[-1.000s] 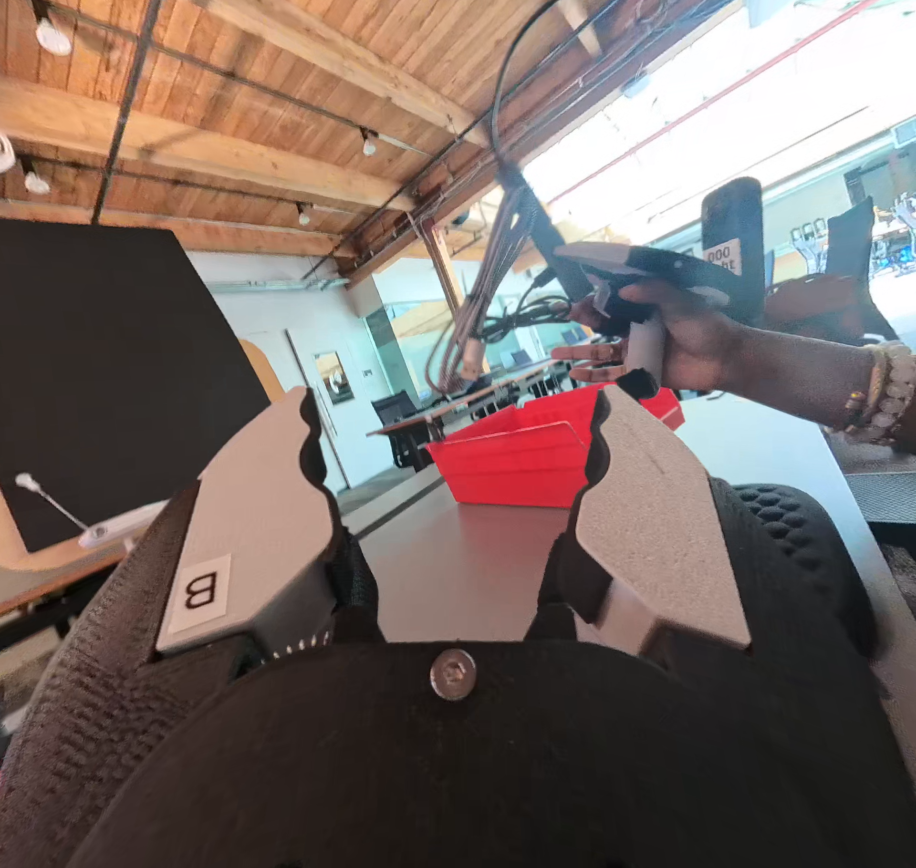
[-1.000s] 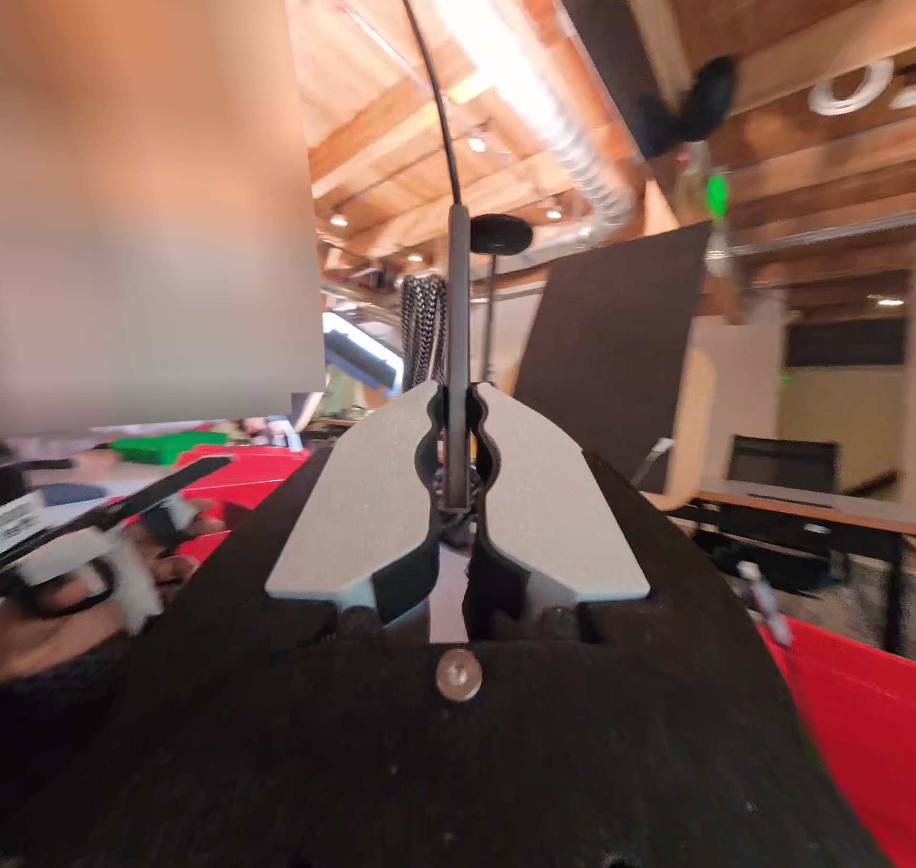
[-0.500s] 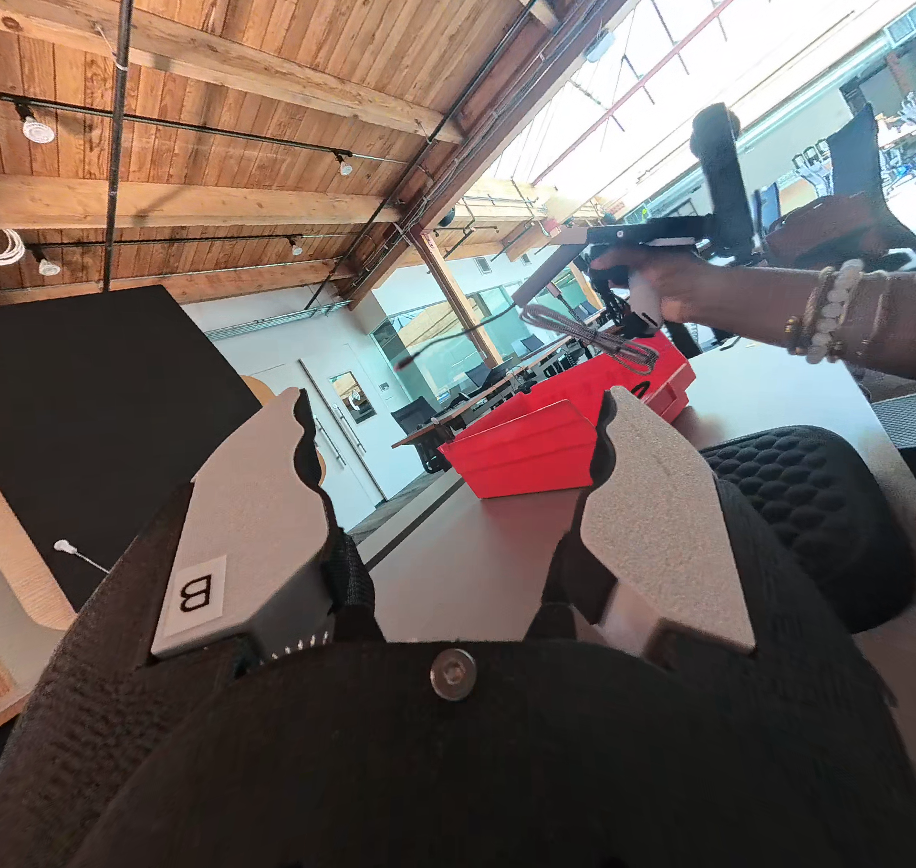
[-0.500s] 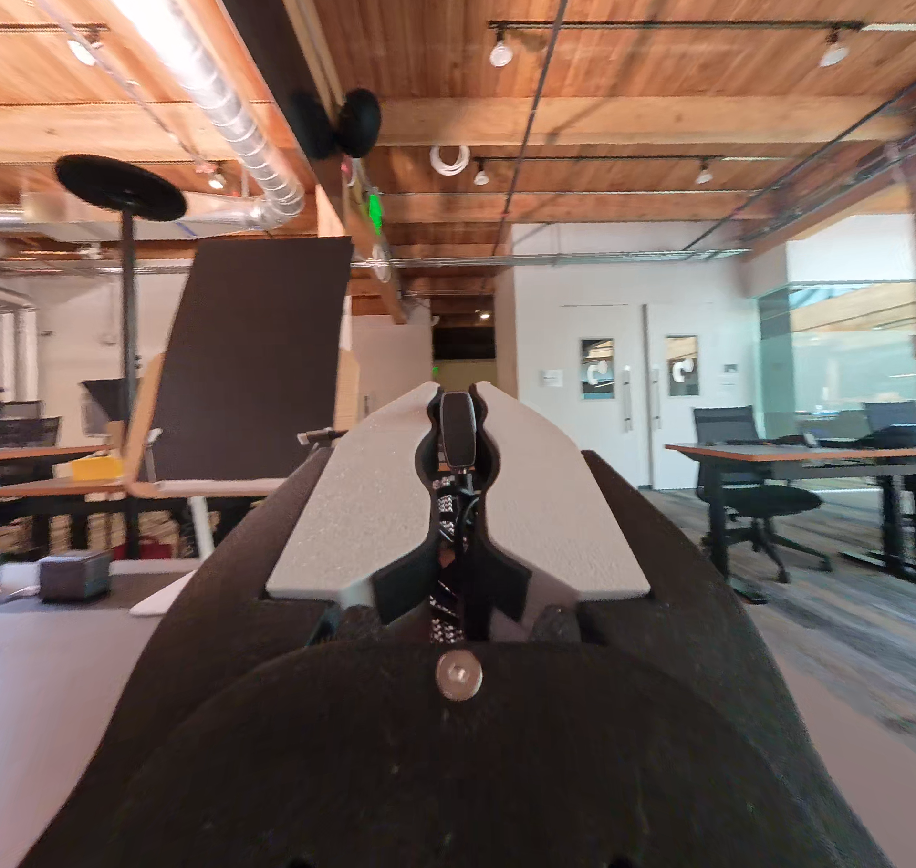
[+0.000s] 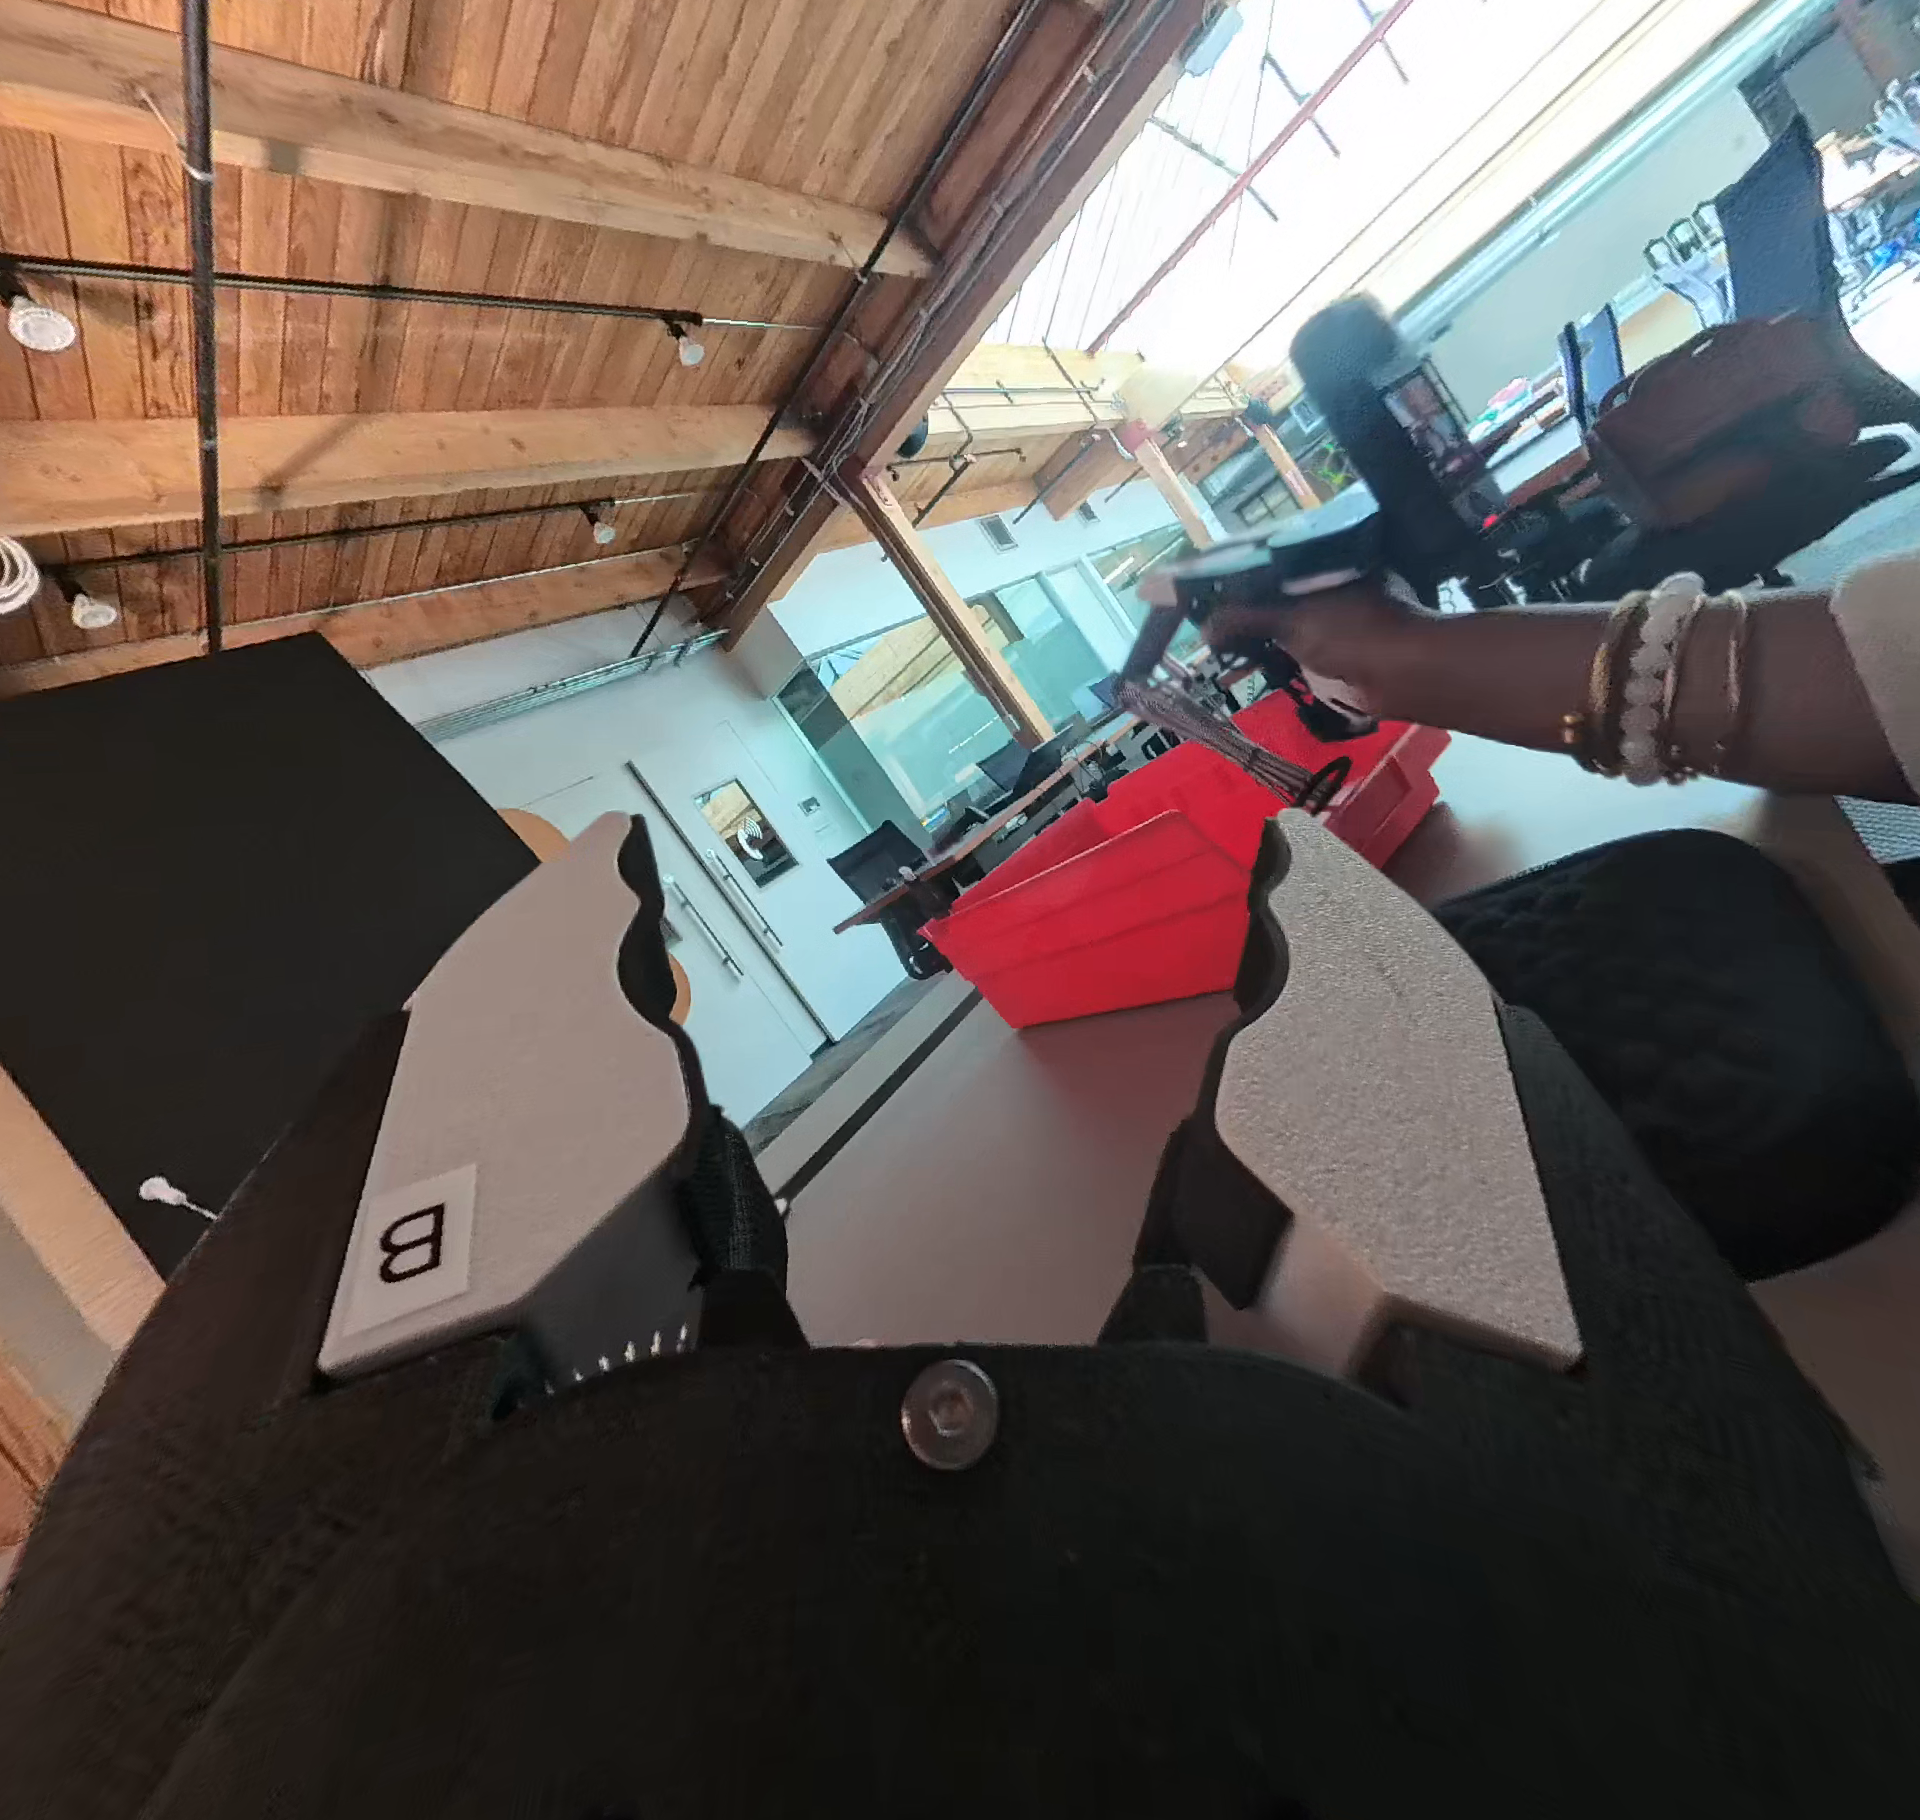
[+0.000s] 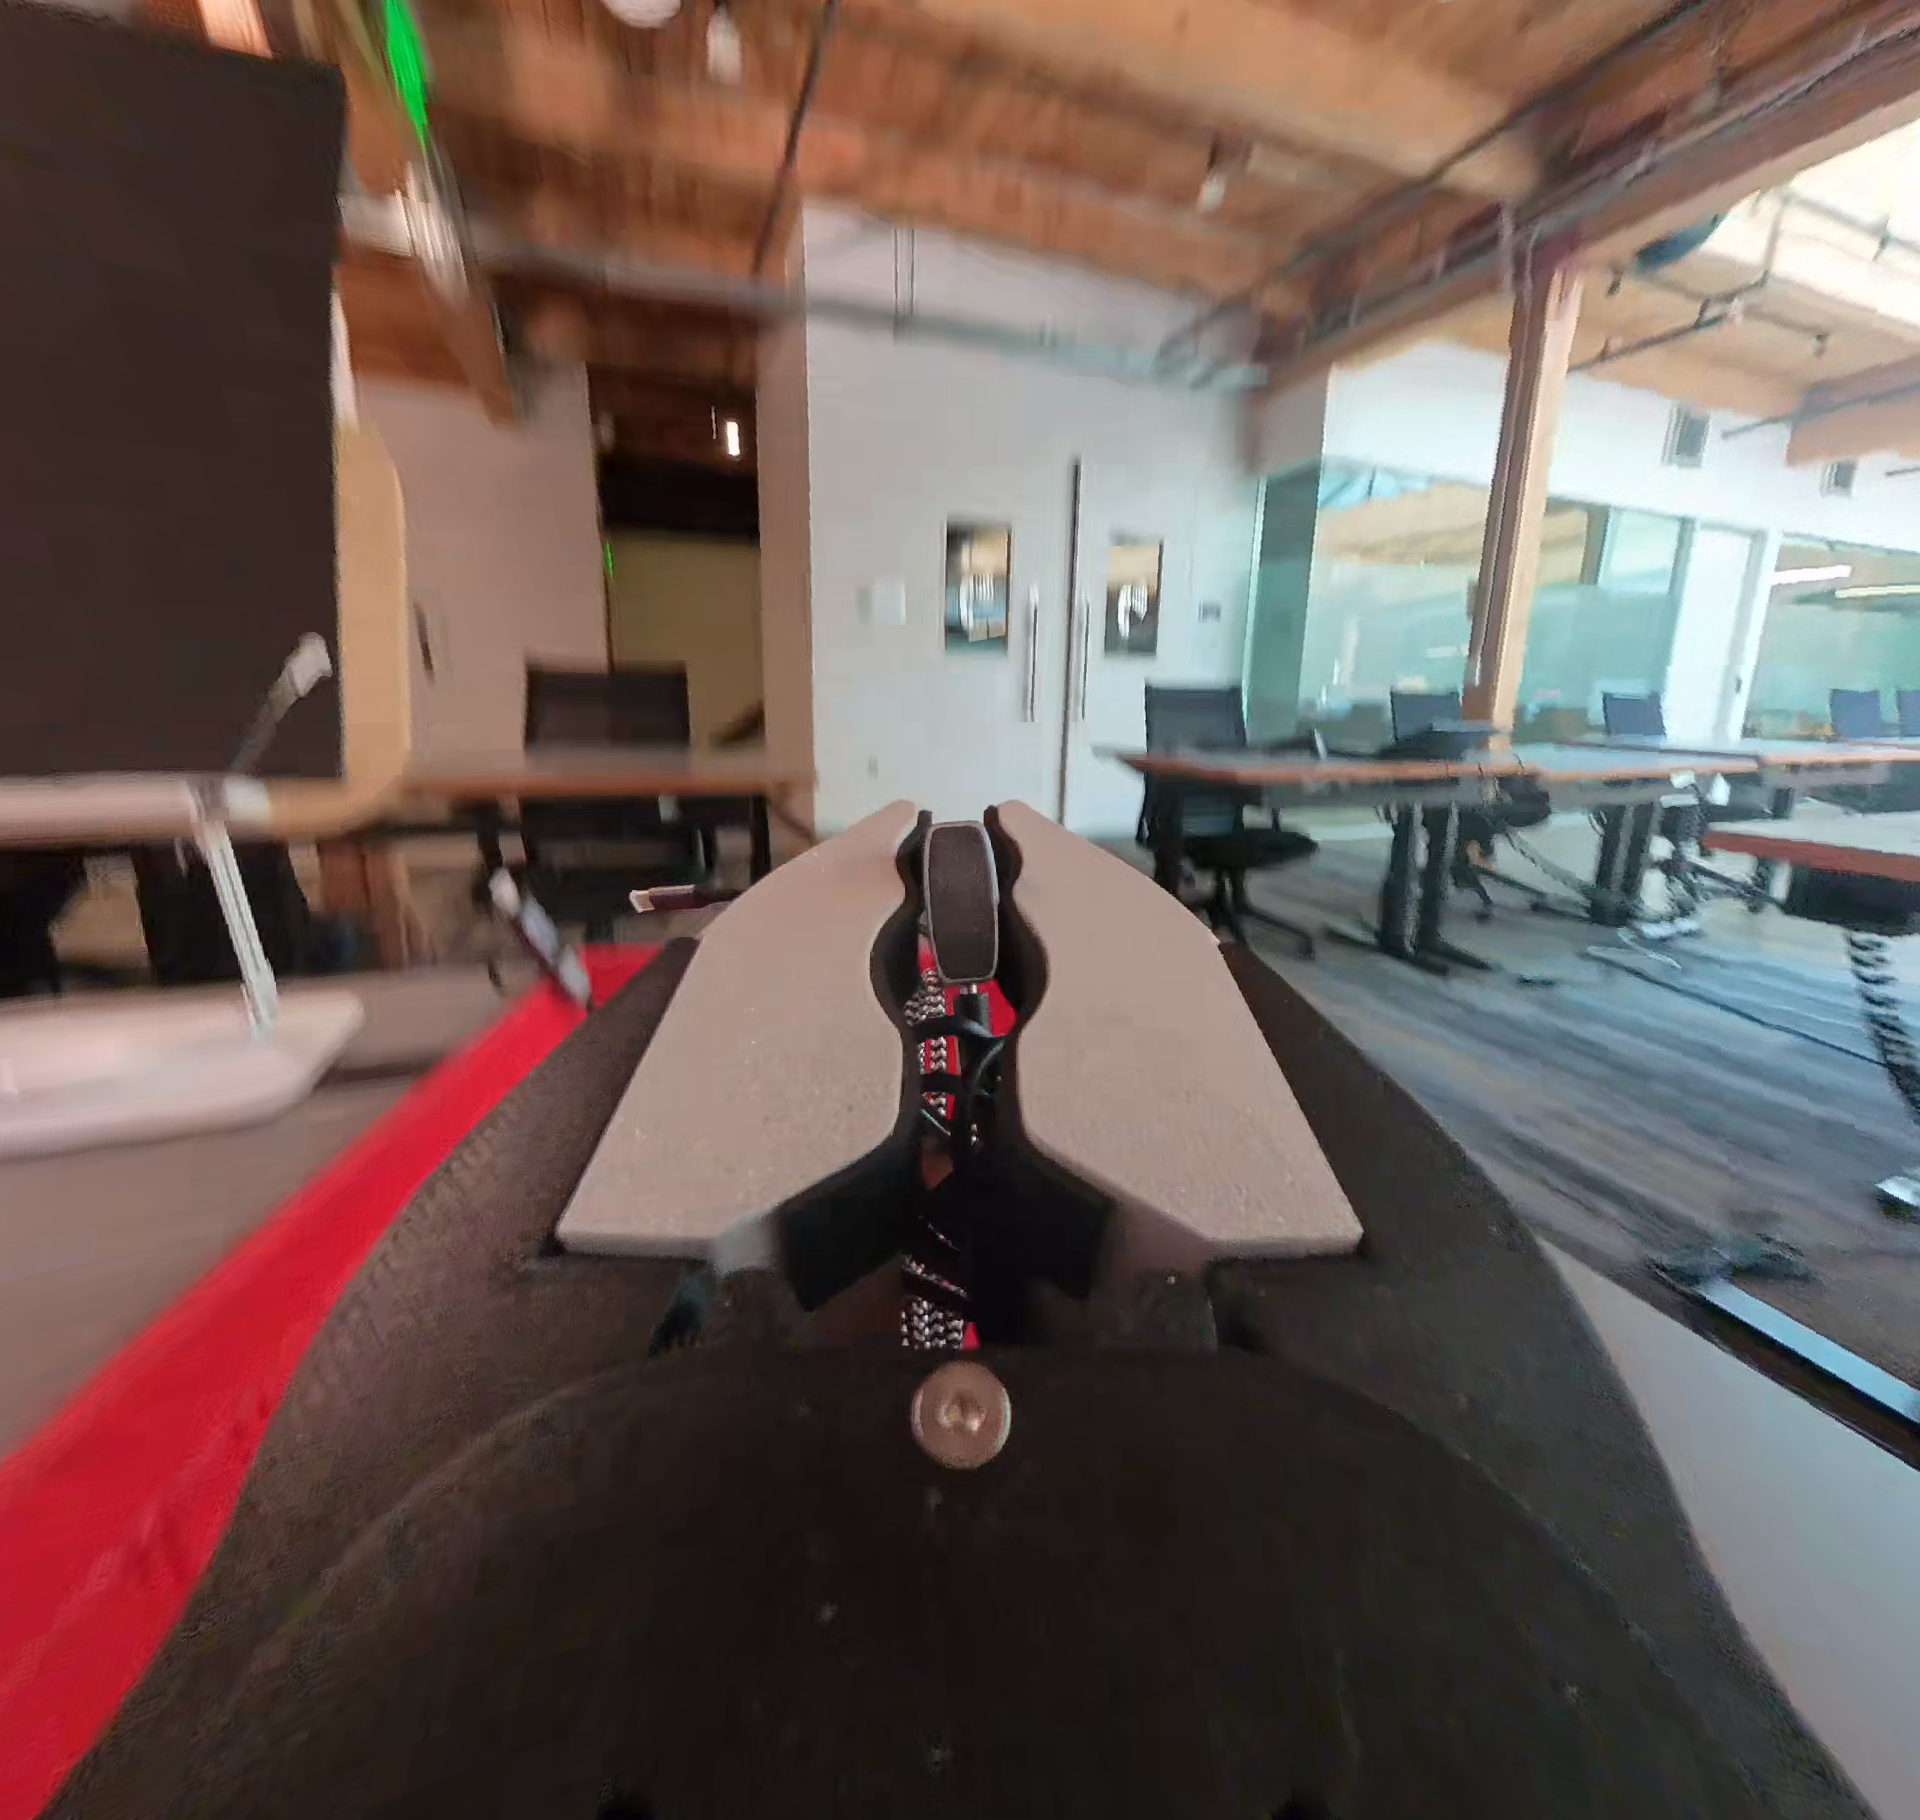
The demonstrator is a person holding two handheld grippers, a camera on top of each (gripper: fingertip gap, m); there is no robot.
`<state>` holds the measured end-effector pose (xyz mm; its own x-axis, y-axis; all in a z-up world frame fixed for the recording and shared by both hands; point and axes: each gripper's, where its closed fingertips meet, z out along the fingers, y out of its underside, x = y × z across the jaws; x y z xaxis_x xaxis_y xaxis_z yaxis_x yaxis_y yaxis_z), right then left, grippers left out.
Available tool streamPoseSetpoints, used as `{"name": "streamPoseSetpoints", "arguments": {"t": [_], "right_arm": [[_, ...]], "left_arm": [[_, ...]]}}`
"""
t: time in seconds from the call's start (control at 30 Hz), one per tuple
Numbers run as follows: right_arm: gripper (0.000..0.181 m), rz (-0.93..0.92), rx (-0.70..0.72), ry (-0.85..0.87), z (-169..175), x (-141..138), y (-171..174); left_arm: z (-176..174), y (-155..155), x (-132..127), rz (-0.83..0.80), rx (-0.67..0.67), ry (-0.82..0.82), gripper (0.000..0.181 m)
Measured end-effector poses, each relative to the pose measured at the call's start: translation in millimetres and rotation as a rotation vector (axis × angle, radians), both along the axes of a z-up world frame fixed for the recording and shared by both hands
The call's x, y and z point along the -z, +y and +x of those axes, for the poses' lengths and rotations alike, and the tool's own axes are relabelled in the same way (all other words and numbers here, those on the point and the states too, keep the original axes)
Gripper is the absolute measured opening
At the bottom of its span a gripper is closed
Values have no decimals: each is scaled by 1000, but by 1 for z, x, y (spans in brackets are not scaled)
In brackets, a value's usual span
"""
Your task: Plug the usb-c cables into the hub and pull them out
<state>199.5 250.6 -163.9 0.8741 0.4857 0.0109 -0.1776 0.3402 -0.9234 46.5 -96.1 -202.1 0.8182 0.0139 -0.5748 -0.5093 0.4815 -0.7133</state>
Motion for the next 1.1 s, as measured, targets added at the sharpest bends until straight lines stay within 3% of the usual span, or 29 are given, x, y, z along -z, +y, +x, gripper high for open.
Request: {"name": "streamPoseSetpoints", "arguments": {"t": [0.17, 0.23, 0.33, 0.47, 0.57, 0.67, 0.77, 0.87, 1.0, 1.1], "right_arm": [[8, -199, -69, -344, -39, 45, 8], [18, -223, -85, -420, -45, 55, 5], [37, -50, -45, -346, -39, 29, -11], [82, 148, -91, -146, -26, -20, -46], [105, 162, -164, -80, -20, -38, -71], [111, 99, -260, -79, -23, -38, -94], [94, -89, -446, -96, -41, -18, -116], [80, -290, -587, -185, -66, 12, -129], [80, -506, -547, -469, -92, 78, -127], [74, -519, -345, -706, -95, 119, -111]], "left_arm": [[-7, 0, -1, -18, 17, -72, 104], [-8, 0, 0, -32, 18, -85, 99], [-9, 1, 3, -65, 23, -95, 92], [-11, 2, 4, -83, 12, -112, 93], [-17, -2, -6, -34, -24, -155, 110], [-28, -12, -24, 6, -82, -224, 127], [-48, -27, -44, 23, -178, -301, 127], [-85, -32, -34, -120, -353, -398, 113], [-121, -32, 11, -368, -463, -502, 97], [-131, -35, 27, -411, -457, -590, 84]]}}
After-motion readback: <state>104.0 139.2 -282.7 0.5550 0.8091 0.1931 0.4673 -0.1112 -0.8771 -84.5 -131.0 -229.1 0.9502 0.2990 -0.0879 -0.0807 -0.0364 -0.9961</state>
